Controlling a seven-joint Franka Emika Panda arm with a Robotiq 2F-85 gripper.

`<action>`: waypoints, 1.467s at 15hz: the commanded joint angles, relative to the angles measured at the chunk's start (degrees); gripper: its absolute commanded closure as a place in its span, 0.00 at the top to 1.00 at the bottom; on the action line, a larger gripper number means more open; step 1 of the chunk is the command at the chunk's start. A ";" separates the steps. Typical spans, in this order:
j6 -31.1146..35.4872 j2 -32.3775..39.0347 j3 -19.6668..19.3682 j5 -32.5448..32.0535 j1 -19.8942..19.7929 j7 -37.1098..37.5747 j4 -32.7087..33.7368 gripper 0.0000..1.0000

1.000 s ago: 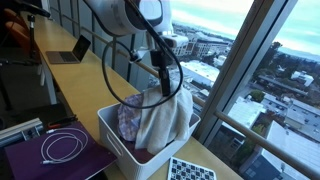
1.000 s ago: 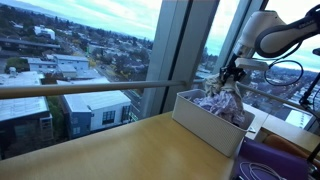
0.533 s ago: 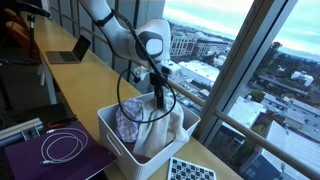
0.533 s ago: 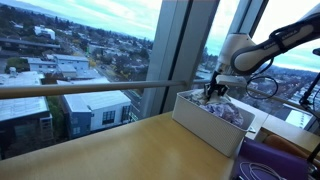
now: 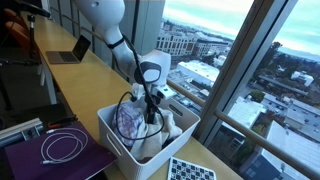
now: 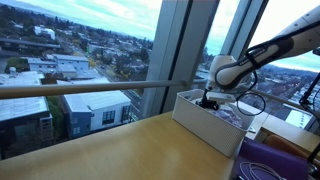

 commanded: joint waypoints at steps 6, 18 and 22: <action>-1.91 -9.26 -2.66 -0.61 10.18 3.49 -7.31 0.55; -20.74 -33.91 3.27 -18.18 14.04 22.65 -5.78 1.00; -20.33 -34.38 7.83 -17.00 12.56 22.35 -4.90 1.00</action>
